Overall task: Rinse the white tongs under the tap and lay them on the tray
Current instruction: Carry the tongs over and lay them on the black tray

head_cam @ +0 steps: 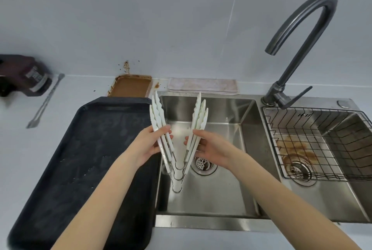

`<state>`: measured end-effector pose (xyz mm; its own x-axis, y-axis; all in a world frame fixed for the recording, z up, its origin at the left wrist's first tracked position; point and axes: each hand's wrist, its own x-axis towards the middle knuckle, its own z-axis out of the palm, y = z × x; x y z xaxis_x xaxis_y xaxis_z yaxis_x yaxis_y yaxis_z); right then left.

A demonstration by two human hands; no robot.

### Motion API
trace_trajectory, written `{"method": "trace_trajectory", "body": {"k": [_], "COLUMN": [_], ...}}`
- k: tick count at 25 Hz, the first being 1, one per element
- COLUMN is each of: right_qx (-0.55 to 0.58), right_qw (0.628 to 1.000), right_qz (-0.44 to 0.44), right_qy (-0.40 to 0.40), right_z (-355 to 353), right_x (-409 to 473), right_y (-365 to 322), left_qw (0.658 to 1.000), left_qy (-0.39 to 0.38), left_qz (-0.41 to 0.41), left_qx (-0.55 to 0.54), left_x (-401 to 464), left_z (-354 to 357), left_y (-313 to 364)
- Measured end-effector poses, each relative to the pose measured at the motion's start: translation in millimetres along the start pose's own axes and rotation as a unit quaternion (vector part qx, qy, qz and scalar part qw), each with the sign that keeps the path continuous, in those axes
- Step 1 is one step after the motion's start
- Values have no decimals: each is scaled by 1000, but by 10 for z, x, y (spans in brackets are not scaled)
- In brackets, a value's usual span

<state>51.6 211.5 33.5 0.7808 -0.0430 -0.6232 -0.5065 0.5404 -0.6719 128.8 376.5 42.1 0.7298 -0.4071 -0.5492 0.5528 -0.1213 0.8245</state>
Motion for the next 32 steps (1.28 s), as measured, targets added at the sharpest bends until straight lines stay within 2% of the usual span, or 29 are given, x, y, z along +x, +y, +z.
{"method": "trace_trajectory", "body": {"k": [7,16,20,23,28,30,32], "right_qx": [-50,-47,-89,-160,-368,-447,-533], "right_qw": [997,992,988,980,927,893,843], "right_qz": [19,113,129,121,77,44,-34], "right_qy": [-54,-16,-7,-4,12,27,61], "right_z": [472,904,1052,1115,1097,1107,1110], "right_x": [311,659,720,748,760,736,741], "right_y": [48,249,276,306,253,251,285], "left_qw": [999,992,987,981,953,930,911], "left_qy": [42,98,119,131,165,178,196], "left_qz": [-11,-28,-35,-38,-22,1,29], "left_qx": [-10,67,106,137,254,321,363], "left_x": [72,291,348,389,412,409,408], "left_z": [-581,-1039,-1193,-1241,-1258,-1253,-1263], "left_y": [99,-71,-137,-177,-196,-212,-225]}}
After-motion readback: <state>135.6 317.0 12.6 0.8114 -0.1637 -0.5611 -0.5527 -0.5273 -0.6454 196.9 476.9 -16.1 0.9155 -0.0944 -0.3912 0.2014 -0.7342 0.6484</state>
